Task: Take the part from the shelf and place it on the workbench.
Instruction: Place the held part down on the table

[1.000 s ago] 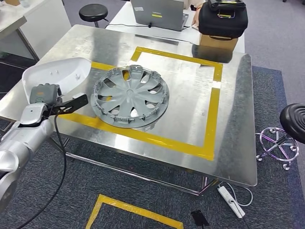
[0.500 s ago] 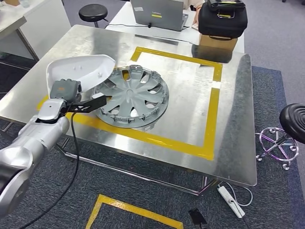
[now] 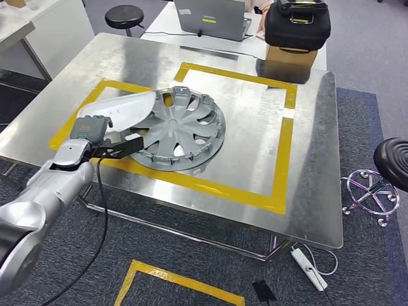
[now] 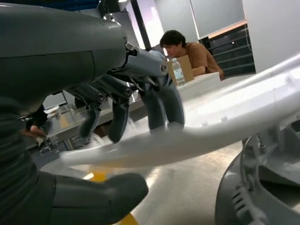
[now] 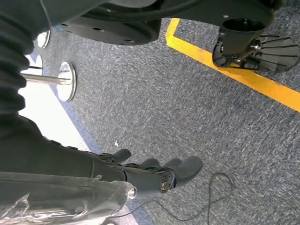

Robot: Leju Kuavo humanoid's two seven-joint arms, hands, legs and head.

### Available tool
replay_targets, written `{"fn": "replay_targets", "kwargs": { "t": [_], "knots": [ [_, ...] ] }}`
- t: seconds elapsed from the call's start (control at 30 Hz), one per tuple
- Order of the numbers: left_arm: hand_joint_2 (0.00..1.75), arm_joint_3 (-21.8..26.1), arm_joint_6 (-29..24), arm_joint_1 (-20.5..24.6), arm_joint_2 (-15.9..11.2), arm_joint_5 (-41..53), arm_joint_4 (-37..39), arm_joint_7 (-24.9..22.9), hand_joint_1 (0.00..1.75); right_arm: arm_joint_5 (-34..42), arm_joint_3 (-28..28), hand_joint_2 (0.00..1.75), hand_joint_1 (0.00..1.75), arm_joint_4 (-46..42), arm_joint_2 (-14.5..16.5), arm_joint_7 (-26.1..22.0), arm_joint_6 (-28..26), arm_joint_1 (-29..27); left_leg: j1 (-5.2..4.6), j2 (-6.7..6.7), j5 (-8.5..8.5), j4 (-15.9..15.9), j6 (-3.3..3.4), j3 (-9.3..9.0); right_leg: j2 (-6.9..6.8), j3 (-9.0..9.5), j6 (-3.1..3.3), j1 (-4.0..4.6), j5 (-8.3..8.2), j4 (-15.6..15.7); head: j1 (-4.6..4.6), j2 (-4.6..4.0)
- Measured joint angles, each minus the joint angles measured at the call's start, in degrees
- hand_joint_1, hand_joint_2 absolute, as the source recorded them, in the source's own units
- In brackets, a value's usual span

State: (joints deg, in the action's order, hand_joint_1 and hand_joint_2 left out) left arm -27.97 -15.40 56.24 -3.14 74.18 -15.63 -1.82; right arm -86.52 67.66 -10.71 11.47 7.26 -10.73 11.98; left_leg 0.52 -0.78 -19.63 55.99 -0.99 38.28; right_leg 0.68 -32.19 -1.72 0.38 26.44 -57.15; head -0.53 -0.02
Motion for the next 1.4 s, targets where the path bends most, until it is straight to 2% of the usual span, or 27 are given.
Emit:
{"fn": "replay_targets", "kwargs": {
  "t": [0.13,0.93,1.4],
  "knots": [
    [0.0,0.45,-0.19,-0.58,-0.57,-0.74,0.01,-0.08,0.0,-0.02,-0.33,0.0,0.0,0.0,-0.01,0.0,0.02,-0.06,0.0,0.0,0.0,0.0,0.0,0.0,-0.01,0.01,0.0,0.0,0.0,0.0,0.01,0.0],
    [0.0,3.21,-0.64,-2.24,-1.85,-0.97,0.01,0.5,0.0,-0.06,-0.78,0.0,0.0,0.0,0.0,0.01,0.04,-0.1,0.01,0.0,0.01,0.0,0.0,0.0,-0.03,0.01,0.0,0.01,0.0,0.0,0.01,0.0],
    [0.0,5.55,-3.17,-2.3,-1.7,-1.52,0.01,0.99,0.0,-0.09,-0.78,0.0,0.0,0.0,0.0,0.07,0.04,-0.1,0.01,0.0,0.01,0.0,0.0,0.0,-0.03,0.0,0.0,0.0,0.0,0.0,0.01,0.0]
  ]
}}
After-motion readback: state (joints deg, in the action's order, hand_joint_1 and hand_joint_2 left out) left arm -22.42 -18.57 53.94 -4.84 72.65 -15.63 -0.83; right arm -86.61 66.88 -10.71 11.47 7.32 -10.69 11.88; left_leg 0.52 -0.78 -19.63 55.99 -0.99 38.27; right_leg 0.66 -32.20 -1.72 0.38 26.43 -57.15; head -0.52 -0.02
